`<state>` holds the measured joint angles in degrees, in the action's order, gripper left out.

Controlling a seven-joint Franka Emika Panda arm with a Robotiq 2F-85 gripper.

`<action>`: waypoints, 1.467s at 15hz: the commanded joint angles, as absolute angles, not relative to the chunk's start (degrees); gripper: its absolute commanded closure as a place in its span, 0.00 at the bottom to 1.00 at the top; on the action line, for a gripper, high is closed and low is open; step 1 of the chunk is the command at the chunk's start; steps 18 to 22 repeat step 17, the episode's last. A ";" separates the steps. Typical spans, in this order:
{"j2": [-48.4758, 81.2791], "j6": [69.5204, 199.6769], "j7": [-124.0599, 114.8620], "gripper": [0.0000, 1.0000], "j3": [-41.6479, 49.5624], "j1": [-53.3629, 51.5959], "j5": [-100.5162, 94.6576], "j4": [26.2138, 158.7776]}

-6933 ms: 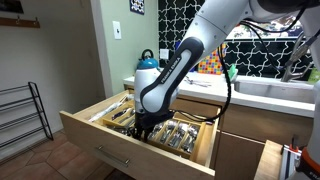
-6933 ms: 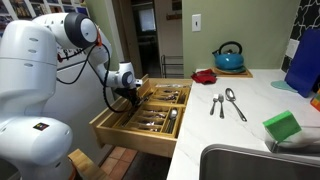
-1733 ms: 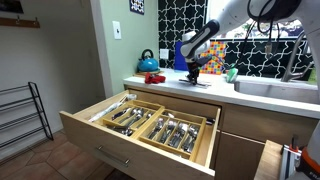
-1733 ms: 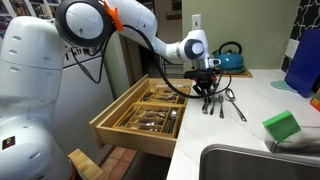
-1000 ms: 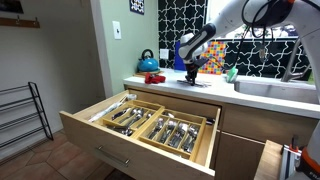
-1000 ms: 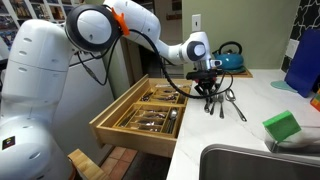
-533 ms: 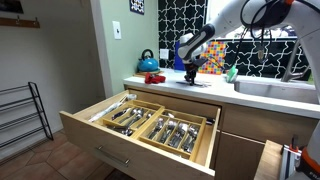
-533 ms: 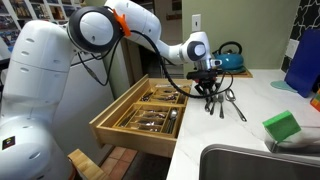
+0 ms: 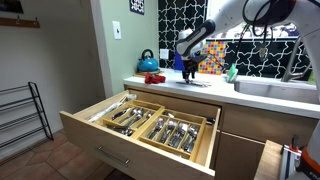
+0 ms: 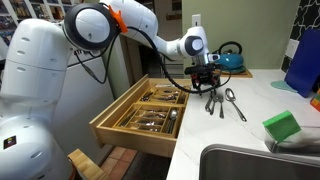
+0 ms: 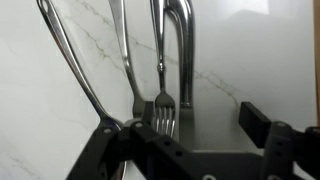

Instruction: Remove the knife from the drawer

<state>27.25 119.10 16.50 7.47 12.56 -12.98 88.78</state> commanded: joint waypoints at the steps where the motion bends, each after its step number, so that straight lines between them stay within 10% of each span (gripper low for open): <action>1: 19.88 113.41 14.89 0.00 6.38 11.07 -10.77 93.37; 22: 6.89 104.22 -0.94 0.00 -2.48 -1.87 -2.43 99.62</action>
